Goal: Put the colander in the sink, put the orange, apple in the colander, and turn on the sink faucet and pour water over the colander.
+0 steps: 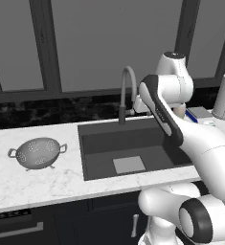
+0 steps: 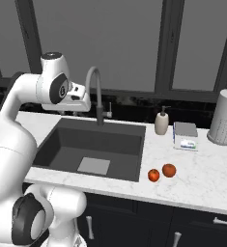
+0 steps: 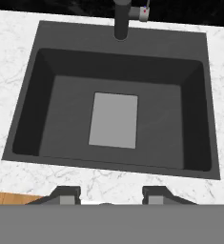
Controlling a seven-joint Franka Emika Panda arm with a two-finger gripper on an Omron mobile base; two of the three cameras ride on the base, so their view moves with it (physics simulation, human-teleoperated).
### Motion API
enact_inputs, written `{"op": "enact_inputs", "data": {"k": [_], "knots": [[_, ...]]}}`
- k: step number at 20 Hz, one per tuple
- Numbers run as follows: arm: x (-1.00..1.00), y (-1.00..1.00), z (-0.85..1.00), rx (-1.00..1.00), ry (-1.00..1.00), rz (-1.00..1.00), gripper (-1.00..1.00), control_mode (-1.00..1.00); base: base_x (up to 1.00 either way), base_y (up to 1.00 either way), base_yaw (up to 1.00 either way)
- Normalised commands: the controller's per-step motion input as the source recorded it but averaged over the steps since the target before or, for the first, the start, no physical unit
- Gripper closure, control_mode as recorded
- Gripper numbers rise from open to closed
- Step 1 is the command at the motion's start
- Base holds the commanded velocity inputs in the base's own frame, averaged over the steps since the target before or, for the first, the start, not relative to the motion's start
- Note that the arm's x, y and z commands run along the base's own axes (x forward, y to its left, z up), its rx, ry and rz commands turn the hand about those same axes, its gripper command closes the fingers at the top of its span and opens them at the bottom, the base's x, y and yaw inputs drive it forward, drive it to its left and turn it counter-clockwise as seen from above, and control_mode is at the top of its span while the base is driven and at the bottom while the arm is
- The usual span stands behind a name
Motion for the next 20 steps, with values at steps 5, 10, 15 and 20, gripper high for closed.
{"op": "enact_inputs", "data": {"k": [5,10,15,20], "knots": [[0.00,0.00,0.00,0.00,0.00,0.00,-1.00,-1.00,0.00,0.00,0.00],[0.00,0.00,0.00,0.00,0.00,0.00,-1.00,-1.00,0.00,0.00,0.00],[-0.10,0.00,-0.03,-0.01,-0.01,0.00,-1.00,-1.00,0.00,0.00,0.00],[-0.98,0.08,-0.06,0.00,-0.09,0.00,-1.00,-1.00,0.00,0.00,0.00]]}}
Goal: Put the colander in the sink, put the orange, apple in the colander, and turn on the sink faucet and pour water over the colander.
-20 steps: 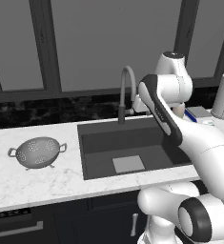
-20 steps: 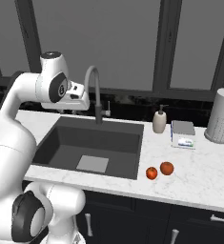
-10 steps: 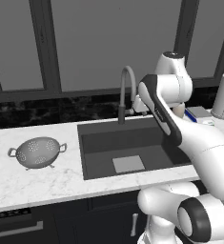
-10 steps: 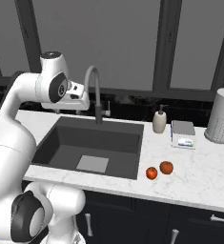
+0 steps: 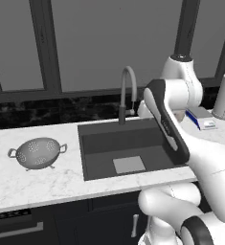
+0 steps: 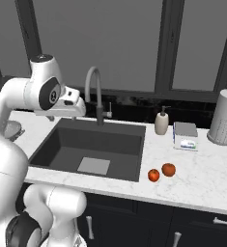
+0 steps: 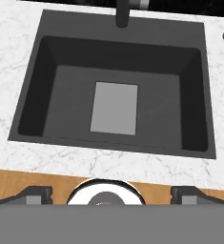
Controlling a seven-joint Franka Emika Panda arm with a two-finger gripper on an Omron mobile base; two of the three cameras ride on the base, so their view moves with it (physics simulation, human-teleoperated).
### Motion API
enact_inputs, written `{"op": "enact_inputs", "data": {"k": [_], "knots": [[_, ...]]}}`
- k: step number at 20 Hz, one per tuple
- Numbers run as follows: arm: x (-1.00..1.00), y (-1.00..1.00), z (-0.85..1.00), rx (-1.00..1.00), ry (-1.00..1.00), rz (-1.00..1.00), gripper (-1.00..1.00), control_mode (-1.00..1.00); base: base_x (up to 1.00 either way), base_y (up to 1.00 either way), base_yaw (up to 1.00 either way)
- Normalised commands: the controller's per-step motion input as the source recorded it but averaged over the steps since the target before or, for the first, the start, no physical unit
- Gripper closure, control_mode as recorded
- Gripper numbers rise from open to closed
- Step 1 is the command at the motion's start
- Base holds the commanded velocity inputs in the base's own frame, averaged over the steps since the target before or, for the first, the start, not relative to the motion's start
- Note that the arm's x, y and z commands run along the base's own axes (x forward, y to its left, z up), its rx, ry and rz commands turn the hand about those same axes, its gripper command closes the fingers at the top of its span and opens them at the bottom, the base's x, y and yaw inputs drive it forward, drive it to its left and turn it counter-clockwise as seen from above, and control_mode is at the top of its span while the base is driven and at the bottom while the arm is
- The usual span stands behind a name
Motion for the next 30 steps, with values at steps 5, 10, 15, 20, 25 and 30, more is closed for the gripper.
{"op": "enact_inputs", "data": {"k": [5,10,15,20,25,30], "knots": [[-0.85,0.75,0.00,0.14,-0.30,0.00,-1.00,-1.00,0.00,0.00,0.00],[-0.20,1.00,0.00,0.14,-0.24,0.00,-1.00,-1.00,0.00,0.00,0.00],[0.00,1.00,0.00,0.10,-0.02,0.00,-1.00,-1.00,0.00,0.00,0.00],[-0.02,1.00,0.00,0.01,0.00,0.00,-1.00,-1.00,0.00,0.00,0.00],[0.06,1.00,0.00,0.03,0.04,0.00,-1.00,-1.00,0.00,0.00,0.00],[0.37,0.19,-0.25,0.00,0.09,0.00,-1.00,-1.00,0.00,0.00,0.00]]}}
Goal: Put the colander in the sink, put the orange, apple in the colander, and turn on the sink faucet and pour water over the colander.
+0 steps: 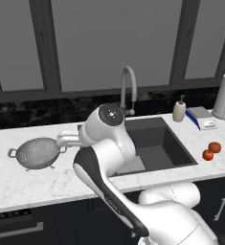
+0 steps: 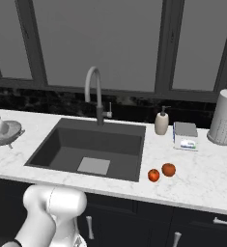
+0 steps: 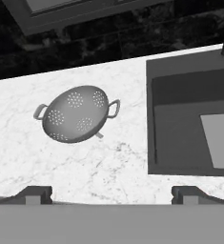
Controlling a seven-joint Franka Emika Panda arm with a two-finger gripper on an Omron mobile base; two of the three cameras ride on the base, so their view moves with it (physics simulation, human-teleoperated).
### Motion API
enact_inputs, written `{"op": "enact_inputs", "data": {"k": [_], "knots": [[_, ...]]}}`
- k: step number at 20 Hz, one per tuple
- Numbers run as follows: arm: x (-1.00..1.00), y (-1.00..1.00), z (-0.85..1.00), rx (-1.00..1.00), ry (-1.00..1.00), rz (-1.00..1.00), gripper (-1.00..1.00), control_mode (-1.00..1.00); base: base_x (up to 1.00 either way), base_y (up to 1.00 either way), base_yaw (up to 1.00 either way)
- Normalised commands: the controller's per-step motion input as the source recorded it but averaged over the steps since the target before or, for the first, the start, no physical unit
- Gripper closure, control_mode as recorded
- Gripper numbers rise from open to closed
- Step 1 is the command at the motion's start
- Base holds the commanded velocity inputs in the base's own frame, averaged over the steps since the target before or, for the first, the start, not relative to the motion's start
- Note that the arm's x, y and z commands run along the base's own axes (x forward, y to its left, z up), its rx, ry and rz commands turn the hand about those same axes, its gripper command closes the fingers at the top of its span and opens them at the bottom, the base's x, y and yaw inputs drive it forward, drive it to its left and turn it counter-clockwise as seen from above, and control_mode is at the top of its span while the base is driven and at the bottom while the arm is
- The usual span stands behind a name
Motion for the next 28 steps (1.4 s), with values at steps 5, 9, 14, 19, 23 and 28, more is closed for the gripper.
{"op": "enact_inputs", "data": {"k": [5,9,14,19,23,28], "knots": [[0.92,-0.18,-0.45,0.01,0.35,0.01,-1.00,-1.00,0.00,0.00,0.00],[0.42,-0.16,-0.38,0.00,0.37,0.02,-1.00,-1.00,0.00,0.00,0.00],[0.24,0.24,-0.55,0.01,0.19,0.00,-1.00,-1.00,0.00,0.00,0.00],[0.34,0.43,-0.43,0.05,0.00,0.00,-1.00,-1.00,0.00,0.00,0.00],[0.33,0.22,-0.04,0.02,-0.01,0.00,-1.00,-1.00,0.00,0.00,0.00],[0.41,0.26,-0.13,0.00,0.00,0.00,-1.00,-1.00,0.00,0.00,0.00]]}}
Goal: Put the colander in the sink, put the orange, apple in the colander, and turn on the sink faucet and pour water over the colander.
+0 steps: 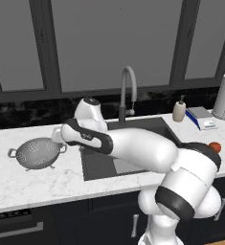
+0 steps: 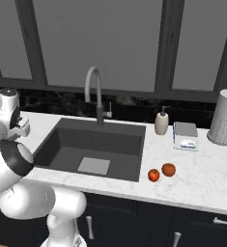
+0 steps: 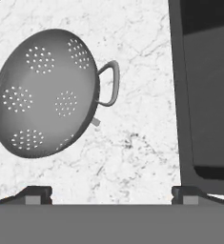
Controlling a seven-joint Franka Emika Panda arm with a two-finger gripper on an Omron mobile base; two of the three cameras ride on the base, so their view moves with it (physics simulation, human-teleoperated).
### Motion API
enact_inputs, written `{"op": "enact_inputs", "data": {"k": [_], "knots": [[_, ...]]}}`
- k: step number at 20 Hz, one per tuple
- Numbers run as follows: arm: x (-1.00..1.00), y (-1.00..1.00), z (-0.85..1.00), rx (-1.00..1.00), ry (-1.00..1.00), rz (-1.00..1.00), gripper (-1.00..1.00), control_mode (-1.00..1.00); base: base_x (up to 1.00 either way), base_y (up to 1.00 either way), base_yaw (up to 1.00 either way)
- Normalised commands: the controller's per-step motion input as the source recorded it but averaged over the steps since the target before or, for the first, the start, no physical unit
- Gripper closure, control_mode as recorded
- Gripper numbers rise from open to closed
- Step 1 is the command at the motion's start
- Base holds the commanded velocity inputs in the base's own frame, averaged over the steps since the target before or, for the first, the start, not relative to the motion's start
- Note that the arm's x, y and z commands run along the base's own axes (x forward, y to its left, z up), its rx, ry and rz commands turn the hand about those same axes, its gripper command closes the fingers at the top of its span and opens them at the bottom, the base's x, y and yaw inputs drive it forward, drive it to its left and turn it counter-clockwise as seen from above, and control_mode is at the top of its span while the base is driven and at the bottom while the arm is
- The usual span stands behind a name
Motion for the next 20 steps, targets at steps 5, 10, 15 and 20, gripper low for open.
{"op": "enact_inputs", "data": {"k": [5,10,15,20], "knots": [[0.45,0.32,-0.30,-0.05,0.01,0.00,-1.00,-1.00,0.00,0.00,0.00],[0.50,0.22,-0.30,-0.07,0.01,0.00,-1.00,-1.00,0.00,0.00,0.00],[0.25,0.17,-0.49,-0.11,0.05,0.00,-1.00,-1.00,0.00,0.00,0.00],[0.43,0.19,-0.14,-0.02,0.00,-0.01,-1.00,-1.00,0.00,0.00,0.00]]}}
